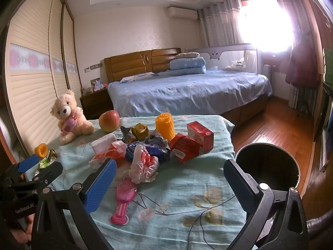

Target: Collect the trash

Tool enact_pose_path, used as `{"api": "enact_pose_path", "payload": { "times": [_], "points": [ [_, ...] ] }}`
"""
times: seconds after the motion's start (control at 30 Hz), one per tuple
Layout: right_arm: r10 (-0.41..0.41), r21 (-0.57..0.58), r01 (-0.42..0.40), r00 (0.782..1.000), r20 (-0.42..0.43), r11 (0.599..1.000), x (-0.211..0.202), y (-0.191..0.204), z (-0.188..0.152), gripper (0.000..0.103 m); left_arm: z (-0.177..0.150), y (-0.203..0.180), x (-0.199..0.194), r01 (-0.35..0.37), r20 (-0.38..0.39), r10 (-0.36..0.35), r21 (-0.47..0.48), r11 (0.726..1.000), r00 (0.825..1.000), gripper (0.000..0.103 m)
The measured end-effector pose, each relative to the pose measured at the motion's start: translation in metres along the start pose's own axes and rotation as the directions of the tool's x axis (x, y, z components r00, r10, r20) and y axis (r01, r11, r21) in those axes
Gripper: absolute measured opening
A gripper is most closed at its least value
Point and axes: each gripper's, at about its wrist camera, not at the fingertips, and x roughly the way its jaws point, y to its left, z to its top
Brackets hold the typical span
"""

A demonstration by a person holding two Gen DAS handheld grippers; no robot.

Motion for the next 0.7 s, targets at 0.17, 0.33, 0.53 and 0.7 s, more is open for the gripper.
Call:
{"api": "enact_pose_path", "payload": {
  "times": [0.17,0.33,0.53,0.7],
  "points": [
    [0.0,0.002,0.0,1.0,-0.001,1.0,-0.0004,-0.0001,0.0005,0.103,0.0002,-0.0005,-0.0003,0.0,0.0,0.0,0.0,1.0,1.0,0.102],
    [0.0,0.002,0.0,1.0,-0.001,1.0,-0.0005,-0.0004,0.0007,0.103,0.0002,-0.0005,-0.0002,0.001,-0.001,-0.001,0.0,1.0,1.0,0.102],
    [0.001,0.003,-0.001,1.0,-0.002,1.0,-0.0004,-0.0008,0.0006,0.103,0.0008,-0.0019,0.0002,0.004,-0.004,-0.004,0.003,1.0,1.0,0.102],
    [0.001,0.004,-0.001,1.0,-0.003,1.0,0.0004,-0.0011,0.0004,0.103,0.0008,-0.0028,0.0,0.006,-0.005,-0.006,0.002,1.0,1.0,0.102]
  ]
}}
